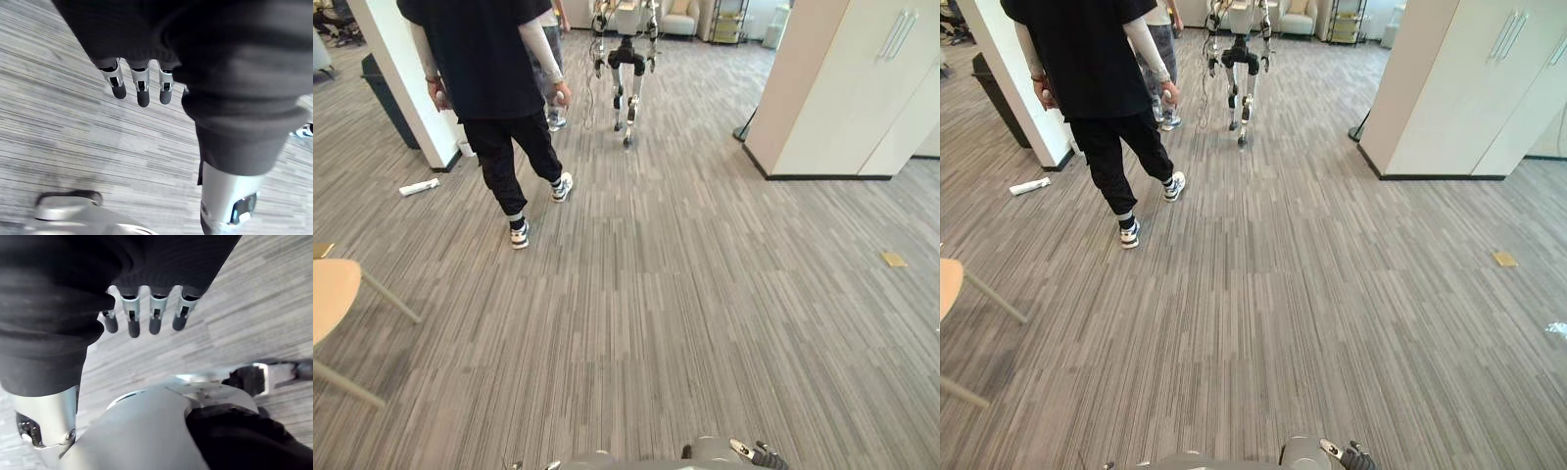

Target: Organize washtable

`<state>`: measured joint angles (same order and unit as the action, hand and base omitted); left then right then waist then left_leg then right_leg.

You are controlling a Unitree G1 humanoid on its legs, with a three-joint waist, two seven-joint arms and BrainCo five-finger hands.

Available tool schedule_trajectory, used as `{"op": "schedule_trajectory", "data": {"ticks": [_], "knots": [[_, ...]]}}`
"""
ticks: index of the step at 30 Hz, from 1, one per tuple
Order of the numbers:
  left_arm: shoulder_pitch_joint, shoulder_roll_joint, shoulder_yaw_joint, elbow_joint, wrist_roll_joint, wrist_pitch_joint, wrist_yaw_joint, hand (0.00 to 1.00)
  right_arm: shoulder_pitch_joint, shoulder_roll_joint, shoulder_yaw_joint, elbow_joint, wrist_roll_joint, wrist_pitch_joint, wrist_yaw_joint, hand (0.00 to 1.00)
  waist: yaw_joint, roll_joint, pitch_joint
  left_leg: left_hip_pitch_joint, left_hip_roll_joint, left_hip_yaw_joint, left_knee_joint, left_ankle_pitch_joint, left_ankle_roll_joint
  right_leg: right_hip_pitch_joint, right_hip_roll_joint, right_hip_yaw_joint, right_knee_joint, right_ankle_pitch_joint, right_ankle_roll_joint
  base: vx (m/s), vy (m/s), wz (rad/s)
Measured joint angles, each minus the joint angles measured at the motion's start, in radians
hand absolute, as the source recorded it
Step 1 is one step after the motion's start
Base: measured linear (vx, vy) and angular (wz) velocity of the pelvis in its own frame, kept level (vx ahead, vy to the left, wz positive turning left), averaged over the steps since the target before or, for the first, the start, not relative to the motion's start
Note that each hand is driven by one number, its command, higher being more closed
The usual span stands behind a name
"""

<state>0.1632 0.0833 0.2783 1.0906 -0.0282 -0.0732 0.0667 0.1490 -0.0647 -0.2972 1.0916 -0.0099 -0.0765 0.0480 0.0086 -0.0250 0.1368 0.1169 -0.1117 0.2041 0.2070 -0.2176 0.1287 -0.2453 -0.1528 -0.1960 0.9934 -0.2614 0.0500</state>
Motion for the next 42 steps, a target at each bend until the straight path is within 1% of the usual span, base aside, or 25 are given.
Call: {"op": "schedule_trajectory", "data": {"ticks": [2,3,4,5,6,7,8,9,10,11,12,13,14,16,18,19,20,21,22,24,26,29,34,35,42], "knots": [[-0.022,-0.009,0.001,-0.002,0.001,-0.004,0.0,0.0,-0.003,-0.005,0.001,0.001,-0.001,-0.002,-0.001,0.0,-0.004,0.009,0.004,0.073,0.0,-0.018,-0.068,-0.002,-0.003,-0.04,0.035,-0.074,-0.352,0.02,-0.012,0.41,0.157,0.15],[-0.023,-0.009,0.001,0.001,0.001,-0.003,0.0,0.0,-0.003,-0.005,0.001,0.002,-0.001,-0.001,-0.001,0.0,-0.006,0.01,0.005,0.092,0.0,-0.022,-0.088,-0.004,-0.006,-0.042,0.05,-0.084,-0.451,0.049,-0.015,0.5,0.187,0.18],[-0.022,-0.012,0.009,0.001,0.001,-0.003,0.0,0.0,-0.002,-0.003,0.001,0.002,-0.003,0.001,-0.002,0.0,-0.009,0.009,0.004,0.127,-0.006,-0.039,-0.126,-0.008,-0.014,-0.038,0.084,-0.08,-0.627,0.12,-0.013,0.43,0.137,0.32],[-0.022,-0.014,0.018,0.001,0.001,-0.003,0.0,0.0,0.0,-0.002,0.001,0.006,-0.004,0.007,-0.002,0.0,-0.019,0.009,0.006,0.159,-0.009,-0.063,-0.147,-0.023,-0.038,-0.042,0.105,-0.075,-0.707,0.171,-0.022,0.44,0.118,0.41],[-0.017,-0.02,0.035,0.002,0.002,-0.003,0.0,0.0,0.001,-0.002,0.001,0.007,-0.004,0.01,-0.002,0.0,-0.024,0.01,0.006,0.171,-0.007,-0.074,-0.144,-0.035,-0.058,-0.044,0.117,-0.076,-0.704,0.184,-0.038,0.48,0.083,0.57],[-0.005,-0.03,0.067,0.0,0.002,-0.004,0.002,0.0,0.007,-0.001,0.002,0.004,-0.005,0.013,-0.002,0.0,-0.03,0.013,0.004,0.179,-0.003,-0.099,-0.111,-0.055,-0.093,-0.044,0.141,-0.087,-0.672,0.203,-0.075,0.52,0.052,0.65],[-0.003,-0.038,0.098,-0.003,0.002,-0.004,0.001,0.0,0.017,0.008,0.002,0.003,-0.006,0.013,-0.002,0.0,-0.031,0.011,0.004,0.166,-0.007,-0.122,-0.047,-0.063,-0.106,-0.034,0.162,-0.121,-0.645,0.222,-0.121,0.54,0.043,0.62],[-0.002,-0.044,0.117,-0.007,0.002,-0.005,0.001,0.0,0.023,0.009,0.002,0.003,-0.007,0.015,-0.002,0.0,-0.029,0.01,0.003,0.15,-0.011,-0.124,0.003,-0.064,-0.106,-0.019,0.174,-0.137,-0.639,0.232,-0.156,0.59,0.018,0.62],[0.006,-0.059,0.156,-0.022,0.001,-0.005,0.0,0.0,0.033,0.007,0.001,0.001,-0.01,0.017,-0.001,0.0,-0.033,0.01,0.002,0.089,-0.015,-0.108,0.167,-0.065,-0.104,0.026,0.207,-0.167,-0.674,0.21,-0.22,0.48,-0.011,0.41],[0.007,-0.076,0.175,-0.022,0.001,-0.006,0.002,0.0,0.036,-0.006,0.002,-0.001,-0.01,0.017,0.002,0.0,-0.034,0.025,-0.005,0.048,0.003,-0.087,0.283,-0.064,-0.103,0.058,0.224,-0.17,-0.713,0.194,-0.231,0.74,0.085,0.21],[0.016,-0.1,0.211,-0.03,0.0,-0.004,0.001,0.0,0.037,-0.035,0.033,-0.026,-0.011,0.019,-0.001,0.0,-0.025,0.07,-0.007,-0.068,0.066,-0.035,0.546,0.003,-0.108,0.11,0.247,-0.15,-0.772,0.182,-0.224,0.59,0.113,-0.14],[0.027,-0.104,0.227,-0.034,-0.003,-0.001,0.002,0.0,0.038,-0.043,0.06,-0.038,-0.011,0.018,-0.005,0.0,-0.012,0.076,-0.006,-0.145,0.143,0.033,0.739,0.014,-0.089,0.134,0.25,-0.13,-0.771,0.164,-0.202,0.68,0.123,-0.29],[0.034,-0.101,0.227,-0.043,-0.009,-0.001,0.003,0.0,0.033,-0.039,0.071,-0.038,-0.011,0.018,-0.006,0.0,-0.003,0.061,0.008,-0.206,0.256,0.096,0.912,-0.004,-0.059,0.188,0.251,-0.107,-0.771,0.131,-0.189,0.51,0.017,-0.29],[0.041,-0.091,0.216,-0.043,-0.021,-0.002,0.008,0.0,0.022,-0.036,0.103,-0.033,-0.01,0.018,-0.007,0.0,0.019,0.03,0.025,-0.305,0.34,0.054,0.997,-0.023,-0.052,0.285,0.225,-0.072,-0.789,0.086,-0.154,0.53,0.046,-0.29],[0.043,-0.079,0.18,-0.043,-0.023,-0.004,0.017,0.0,0.007,-0.04,0.116,-0.014,-0.011,0.017,-0.008,0.0,0.033,0.014,0.023,-0.37,0.336,0.013,0.907,-0.051,-0.103,0.323,0.193,-0.039,-0.782,0.08,-0.128,0.39,0.174,-0.54],[0.043,-0.074,0.156,-0.044,-0.039,-0.009,0.024,0.0,-0.013,-0.041,0.118,-0.011,-0.013,0.015,-0.01,0.0,0.04,0.012,0.023,-0.408,0.316,-0.03,0.71,-0.07,-0.138,0.332,0.154,0.001,-0.758,0.069,-0.087,0.48,0.343,-0.85],[0.043,-0.069,0.143,-0.043,-0.042,-0.012,0.025,0.0,-0.021,-0.039,0.118,-0.014,-0.014,0.014,-0.011,0.0,0.039,0.01,0.023,-0.412,0.293,-0.071,0.555,-0.063,-0.148,0.334,0.13,0.029,-0.738,0.05,-0.057,0.48,0.372,-0.82],[0.043,-0.07,0.134,-0.043,-0.044,-0.013,0.026,0.0,-0.022,-0.042,0.118,-0.016,-0.015,0.012,-0.012,0.0,0.038,0.016,0.02,-0.402,0.279,-0.106,0.431,-0.036,-0.179,0.333,0.121,0.048,-0.723,0.035,-0.034,0.4,0.334,-0.78],[0.052,-0.072,0.111,-0.036,-0.045,-0.014,0.027,0.0,-0.025,-0.056,0.122,-0.013,-0.021,0.007,-0.011,0.0,0.038,0.035,0.015,-0.377,0.266,-0.131,0.295,0.082,-0.172,0.334,0.116,0.093,-0.691,-0.004,0.003,0.39,0.323,-0.52],[0.042,-0.036,0.085,-0.039,-0.049,-0.022,0.028,0.0,-0.022,-0.027,0.123,-0.015,-0.023,0.008,-0.021,0.0,0.006,-0.017,0.0,-0.346,0.208,-0.117,0.253,0.073,-0.158,0.33,0.065,0.134,-0.685,0.005,-0.015,0.36,0.293,-0.08],[0.002,-0.01,0.049,-0.036,-0.046,-0.022,0.026,0.0,-0.018,-0.01,0.109,-0.012,-0.04,0.009,-0.023,0.0,0.008,-0.03,-0.003,-0.328,0.176,-0.104,0.246,0.066,-0.146,0.334,0.032,0.144,-0.681,0.045,0.007,0.28,0.216,0.03],[0.0,0.0,0.03,-0.035,-0.046,-0.023,0.025,0.0,-0.013,-0.003,0.108,-0.012,-0.04,0.008,-0.022,0.0,0.008,-0.029,-0.009,-0.274,0.166,-0.103,0.193,0.07,-0.14,0.351,0.026,0.145,-0.685,0.105,0.01,0.17,0.12,-0.07],[0.0,0.005,0.026,0.001,-0.042,-0.022,0.026,0.0,-0.005,-0.001,0.108,0.003,-0.039,0.009,-0.021,0.0,0.007,-0.03,-0.036,-0.239,0.145,-0.088,0.076,0.116,-0.119,0.364,0.008,0.142,-0.762,0.125,0.03,0.06,0.024,-0.08],[-0.005,0.041,-0.042,0.036,-0.039,0.002,-0.003,0.0,0.005,0.008,0.121,0.029,-0.062,0.038,0.016,0.0,-0.021,-0.064,-0.043,-0.042,0.056,-0.115,-0.311,0.308,-0.118,0.437,-0.026,0.144,-0.926,0.067,0.082,0.0,0.0,0.0],[-0.004,0.041,-0.042,0.038,-0.041,-0.002,-0.004,0.0,0.006,0.005,0.121,0.031,-0.061,0.037,0.016,0.0,-0.02,-0.058,-0.038,-0.047,0.058,-0.114,-0.311,0.309,-0.118,0.433,-0.023,0.142,-0.929,0.069,0.079,0.0,0.0,0.0]]}}
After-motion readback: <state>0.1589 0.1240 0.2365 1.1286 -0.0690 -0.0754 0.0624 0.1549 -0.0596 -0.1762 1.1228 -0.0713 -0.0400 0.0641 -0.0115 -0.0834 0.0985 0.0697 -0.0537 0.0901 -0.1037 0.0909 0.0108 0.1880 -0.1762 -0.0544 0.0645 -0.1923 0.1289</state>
